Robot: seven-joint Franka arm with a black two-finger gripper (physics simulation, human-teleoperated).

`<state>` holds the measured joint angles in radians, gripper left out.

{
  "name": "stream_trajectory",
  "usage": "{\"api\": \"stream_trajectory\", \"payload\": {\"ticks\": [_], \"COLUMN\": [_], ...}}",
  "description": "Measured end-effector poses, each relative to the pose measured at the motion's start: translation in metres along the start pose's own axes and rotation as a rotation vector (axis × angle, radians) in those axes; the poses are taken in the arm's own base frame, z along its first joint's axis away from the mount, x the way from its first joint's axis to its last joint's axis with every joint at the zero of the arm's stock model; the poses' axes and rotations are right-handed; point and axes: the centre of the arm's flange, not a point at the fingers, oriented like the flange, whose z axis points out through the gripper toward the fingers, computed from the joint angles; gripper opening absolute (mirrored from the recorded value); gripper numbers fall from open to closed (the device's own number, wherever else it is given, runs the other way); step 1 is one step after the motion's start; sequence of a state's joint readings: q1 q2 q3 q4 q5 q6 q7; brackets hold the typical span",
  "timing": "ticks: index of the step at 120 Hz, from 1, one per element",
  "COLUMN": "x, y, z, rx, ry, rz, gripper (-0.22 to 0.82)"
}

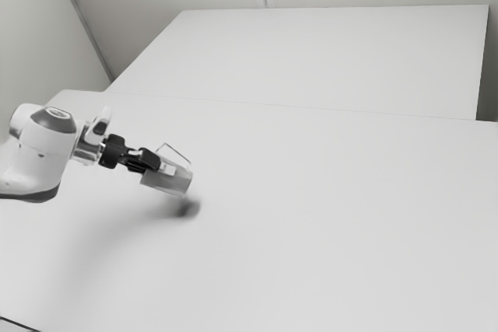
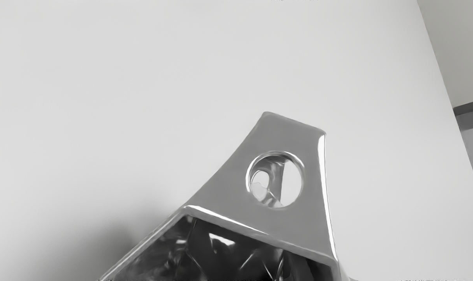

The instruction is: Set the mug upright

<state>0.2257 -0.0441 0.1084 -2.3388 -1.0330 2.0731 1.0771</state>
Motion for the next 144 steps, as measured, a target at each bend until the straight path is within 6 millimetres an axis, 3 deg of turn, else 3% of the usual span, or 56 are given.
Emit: {"api": "stream_trajectory", "payload": {"ticks": [34,55,75,97,144], "x": [0.051,0.062,0.061,0.058,0.026], "y": [0.068,0.107,0.129,0.148,0.137], "z": [0.012,0.019,0.024,0.034,0.061], "rx": [0.134,0.282,0.418,0.553,0.715], "ry": [-0.198,-0.338,-0.412,-0.449,-0.394], "rz": [0.209,0.274,0.26,0.225,0.092], "gripper": [-0.18,-0.18,-0.18,-0.18,-0.18]}}
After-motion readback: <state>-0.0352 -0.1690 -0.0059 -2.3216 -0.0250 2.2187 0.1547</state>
